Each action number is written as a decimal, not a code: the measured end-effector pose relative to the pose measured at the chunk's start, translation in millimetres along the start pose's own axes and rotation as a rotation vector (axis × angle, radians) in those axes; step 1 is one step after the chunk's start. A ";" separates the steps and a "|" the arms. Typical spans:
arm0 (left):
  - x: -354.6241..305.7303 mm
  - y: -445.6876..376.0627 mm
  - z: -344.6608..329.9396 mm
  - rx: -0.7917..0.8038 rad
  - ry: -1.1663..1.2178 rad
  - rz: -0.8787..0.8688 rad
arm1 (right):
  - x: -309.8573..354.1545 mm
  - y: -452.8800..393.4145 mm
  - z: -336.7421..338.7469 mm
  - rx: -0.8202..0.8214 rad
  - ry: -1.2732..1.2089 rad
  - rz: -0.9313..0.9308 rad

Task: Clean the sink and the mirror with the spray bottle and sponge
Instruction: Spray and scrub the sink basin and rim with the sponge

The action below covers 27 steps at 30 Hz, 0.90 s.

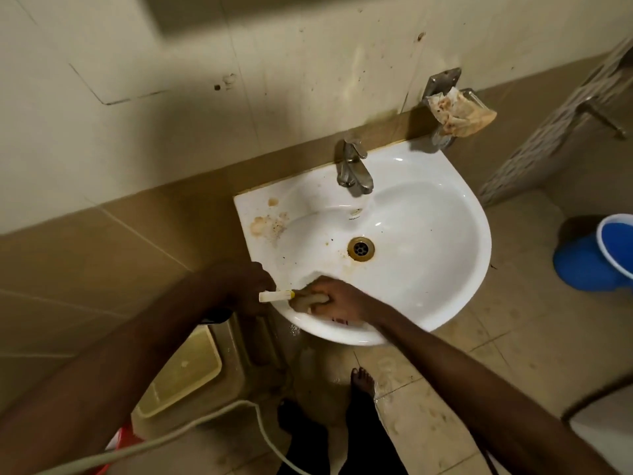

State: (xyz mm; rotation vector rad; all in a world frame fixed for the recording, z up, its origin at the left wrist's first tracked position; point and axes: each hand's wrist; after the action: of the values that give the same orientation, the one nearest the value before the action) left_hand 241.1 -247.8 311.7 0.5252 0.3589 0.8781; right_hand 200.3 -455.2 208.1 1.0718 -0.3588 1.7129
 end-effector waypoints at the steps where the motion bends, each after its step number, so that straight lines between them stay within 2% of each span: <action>1: 1.9 1.4 0.2 0.003 0.018 0.007 | -1.9 3.0 8.8 0.057 0.014 -0.039; 4: 10.0 3.8 -5.9 -0.059 0.049 0.010 | -19.5 39.7 44.0 0.180 0.120 -0.079; 8: 28.5 3.1 -17.9 -0.082 0.093 0.014 | -8.0 66.4 37.8 0.096 0.253 0.061; 11: 38.4 0.2 -20.2 -0.056 0.126 0.036 | 21.0 36.4 -18.1 -0.184 0.376 0.116; 13: 40.0 1.8 -13.0 -0.036 0.143 0.039 | 48.1 3.4 -49.6 -0.380 0.449 0.081; 14: 40.7 4.3 -9.4 -0.027 0.155 0.055 | 55.8 -11.7 -57.9 -0.428 0.452 0.038; 16: 48.8 4.6 -7.0 -0.048 0.177 0.067 | 58.1 -24.8 -53.9 -0.409 0.372 0.009; 19: 56.1 6.7 -4.8 -0.034 0.116 0.089 | 30.4 3.2 -26.8 -0.267 0.194 0.117; 23: 56.0 12.8 4.3 -0.026 0.151 0.106 | -0.1 40.3 0.9 -0.072 0.214 0.069; 25: 67.8 11.7 4.5 -0.121 0.231 0.109 | 5.2 34.0 -10.0 -0.125 0.278 0.088; 27: 74.7 12.8 9.2 -0.164 0.252 0.131 | 26.7 9.2 -31.0 -0.258 0.330 0.083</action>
State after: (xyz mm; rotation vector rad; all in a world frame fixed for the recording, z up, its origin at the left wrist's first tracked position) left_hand 281.8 -183.9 320.3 0.2885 0.4803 1.0947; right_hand 175.6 -421.9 214.3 0.5825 -0.4032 1.8233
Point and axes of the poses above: each hand's wrist, its own y-axis away from the middle knuckle, its own z-axis out of the back of the hand, x = y × z, and after that the axes turned 13 degrees about -x, right-handed
